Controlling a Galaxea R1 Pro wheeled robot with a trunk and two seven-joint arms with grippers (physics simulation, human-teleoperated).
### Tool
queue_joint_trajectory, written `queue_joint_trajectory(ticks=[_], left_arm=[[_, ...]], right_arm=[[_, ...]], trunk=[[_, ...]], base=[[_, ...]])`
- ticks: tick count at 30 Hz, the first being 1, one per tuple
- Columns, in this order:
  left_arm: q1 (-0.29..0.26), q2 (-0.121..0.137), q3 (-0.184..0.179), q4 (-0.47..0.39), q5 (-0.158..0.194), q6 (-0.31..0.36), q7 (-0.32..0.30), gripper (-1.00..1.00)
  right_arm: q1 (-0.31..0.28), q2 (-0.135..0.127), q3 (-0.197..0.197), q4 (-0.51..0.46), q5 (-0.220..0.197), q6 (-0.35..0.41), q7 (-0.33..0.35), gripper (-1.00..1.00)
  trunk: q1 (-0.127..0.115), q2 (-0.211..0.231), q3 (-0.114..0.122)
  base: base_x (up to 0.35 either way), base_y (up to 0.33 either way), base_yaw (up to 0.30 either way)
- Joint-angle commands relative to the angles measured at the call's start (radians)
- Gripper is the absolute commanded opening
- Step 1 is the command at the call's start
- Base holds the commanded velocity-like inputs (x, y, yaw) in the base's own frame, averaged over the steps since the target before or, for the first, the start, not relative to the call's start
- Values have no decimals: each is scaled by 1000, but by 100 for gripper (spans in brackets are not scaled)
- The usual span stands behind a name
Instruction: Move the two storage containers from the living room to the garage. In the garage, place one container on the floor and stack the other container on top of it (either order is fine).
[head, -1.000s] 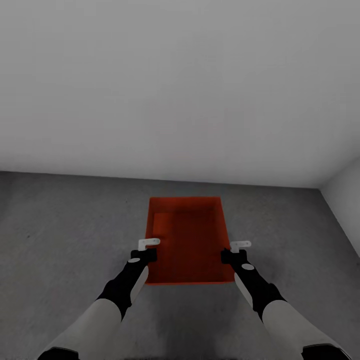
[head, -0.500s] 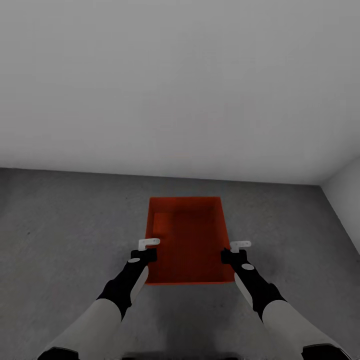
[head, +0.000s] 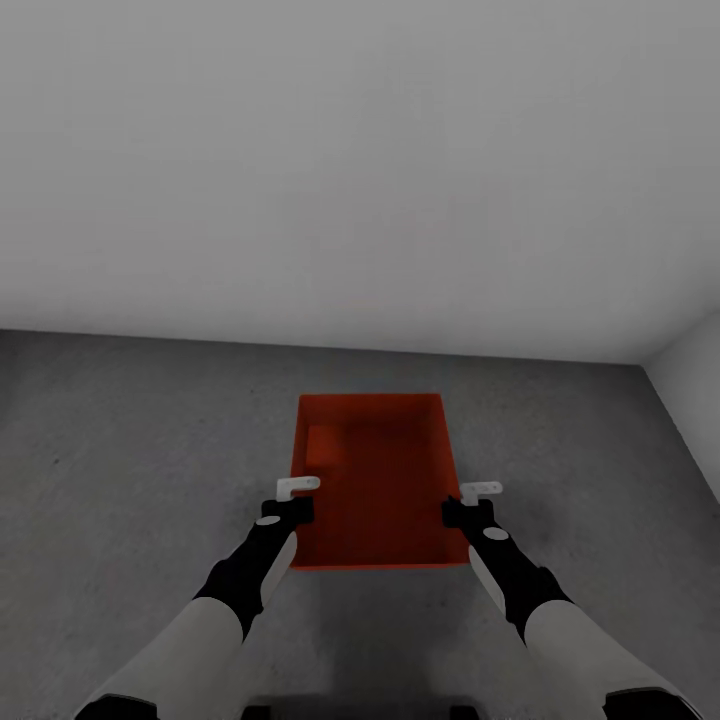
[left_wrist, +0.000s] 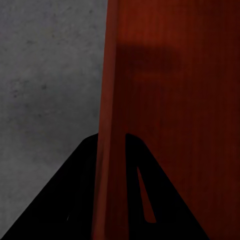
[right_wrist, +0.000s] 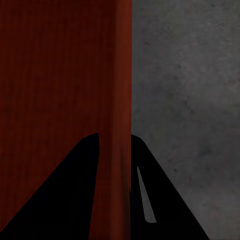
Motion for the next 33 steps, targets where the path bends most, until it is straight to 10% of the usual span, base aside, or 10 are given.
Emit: queue_joint_trajectory(ticks=[1, 33], left_arm=[[-1, 0, -3, -66, 12, 4, 8, -100], [-1, 0, -3, -65, 14, 4, 8, -100]], right_arm=[[0, -1, -1, 1, 1, 2, -6, -100], [0, 0, -1, 1, 1, 2, -6, -100]], trunk=[[0, 0, -1], [11, -21, -11]], base=[[0, 0, 0], [0, 0, 0]])
